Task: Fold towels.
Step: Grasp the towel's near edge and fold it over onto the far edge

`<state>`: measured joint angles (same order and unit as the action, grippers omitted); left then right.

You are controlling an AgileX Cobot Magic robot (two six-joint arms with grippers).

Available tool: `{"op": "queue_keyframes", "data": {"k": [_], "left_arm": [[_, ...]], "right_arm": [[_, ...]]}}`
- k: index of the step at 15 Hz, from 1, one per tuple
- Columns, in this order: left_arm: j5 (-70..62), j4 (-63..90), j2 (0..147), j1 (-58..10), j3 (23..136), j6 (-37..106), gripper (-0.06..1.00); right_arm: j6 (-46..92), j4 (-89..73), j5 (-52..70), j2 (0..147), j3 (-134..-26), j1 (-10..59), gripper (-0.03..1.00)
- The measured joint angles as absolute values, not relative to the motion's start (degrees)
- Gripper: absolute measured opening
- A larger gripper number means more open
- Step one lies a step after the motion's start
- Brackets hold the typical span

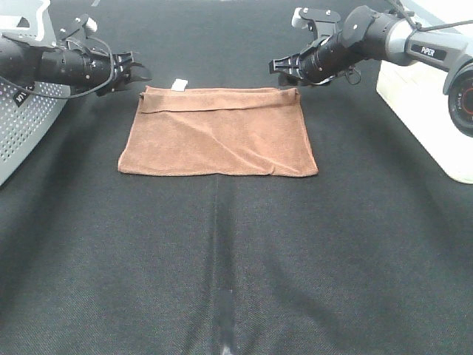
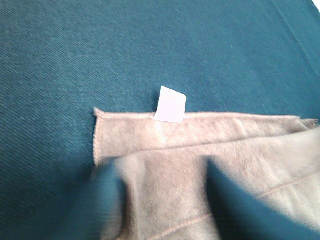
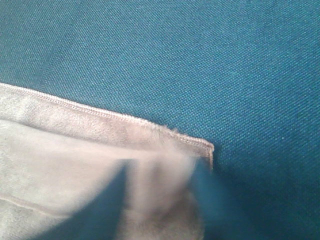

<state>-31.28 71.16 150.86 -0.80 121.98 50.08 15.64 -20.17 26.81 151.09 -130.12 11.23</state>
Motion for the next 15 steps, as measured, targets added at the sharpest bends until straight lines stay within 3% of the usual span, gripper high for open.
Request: {"op": "queue_keyframes", "data": {"k": [1, 3, 9, 15], "left_arm": [[-32.26, 71.16, 150.86, -0.8, 121.98, 50.08, 0.69], [-36.9, 71.16, 150.8, -0.8, 121.98, 50.08, 0.71], [-47.5, 68.01, 150.57, -0.8, 121.98, 44.63, 0.72], [-45.44, 48.93, 145.24, -6.88, 122.04, 28.25, 0.72]], "right_arm": [[15.64, -19.54, 28.76, 150.63, -130.12, 11.23, 0.66], [15.64, -18.16, 35.58, 148.45, -130.12, 11.23, 0.71], [9.57, -16.27, 51.11, 143.18, -130.12, 11.23, 0.72], [5.16, -11.46, 61.76, 142.55, -130.29, 11.23, 0.72]]}}
